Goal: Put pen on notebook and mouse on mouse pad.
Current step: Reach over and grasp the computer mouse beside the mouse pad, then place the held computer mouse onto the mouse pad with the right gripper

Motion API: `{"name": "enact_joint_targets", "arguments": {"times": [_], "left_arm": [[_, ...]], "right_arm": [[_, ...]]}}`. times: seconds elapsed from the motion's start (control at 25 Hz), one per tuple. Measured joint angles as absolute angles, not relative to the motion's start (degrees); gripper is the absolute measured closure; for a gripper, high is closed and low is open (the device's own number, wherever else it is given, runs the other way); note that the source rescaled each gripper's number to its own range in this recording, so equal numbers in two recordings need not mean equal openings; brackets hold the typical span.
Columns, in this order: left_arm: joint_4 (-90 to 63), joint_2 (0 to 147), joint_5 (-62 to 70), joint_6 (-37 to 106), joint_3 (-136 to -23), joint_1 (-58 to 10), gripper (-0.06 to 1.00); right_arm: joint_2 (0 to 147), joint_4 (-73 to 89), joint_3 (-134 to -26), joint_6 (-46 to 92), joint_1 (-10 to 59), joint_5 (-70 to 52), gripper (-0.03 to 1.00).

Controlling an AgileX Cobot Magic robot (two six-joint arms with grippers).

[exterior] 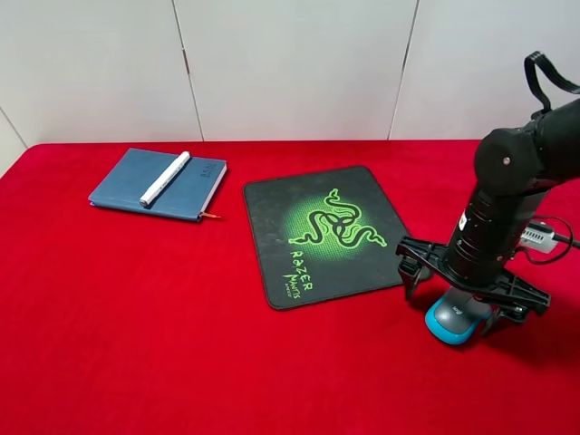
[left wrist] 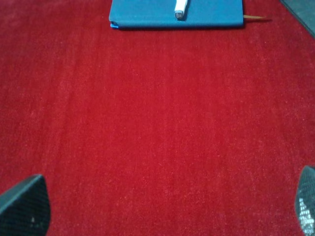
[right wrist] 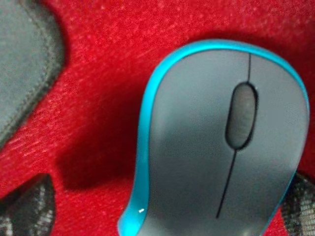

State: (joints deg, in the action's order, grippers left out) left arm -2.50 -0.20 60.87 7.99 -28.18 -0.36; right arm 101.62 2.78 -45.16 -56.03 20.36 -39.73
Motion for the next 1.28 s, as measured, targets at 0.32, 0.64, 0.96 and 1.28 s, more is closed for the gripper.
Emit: {"name": "enact_joint_targets", "arguments": {"times": [0.32,0.64,0.96,1.28], "left_arm": [[-2.50,-0.20,60.87,7.99,-28.18,-0.36,-0.06],[-2.50,-0.20,60.87,7.99,-28.18,-0.36,-0.06],[-2.50,-0.20,60.87,7.99,-28.18,-0.36,-0.06],[-2.50,-0.20,60.87,8.01,-28.18,-0.36,-0.06]], "right_arm": [[101.62,2.38,-45.16,-56.03,20.36,-40.00,0.76],[101.62,2.13,-45.16,-56.03,20.36,-40.00,0.97],[101.29,1.97,-45.16,-56.03,20.36,-41.30,0.97],[94.16,1.86,-45.14,-53.92,20.36,-44.31,0.97]]}}
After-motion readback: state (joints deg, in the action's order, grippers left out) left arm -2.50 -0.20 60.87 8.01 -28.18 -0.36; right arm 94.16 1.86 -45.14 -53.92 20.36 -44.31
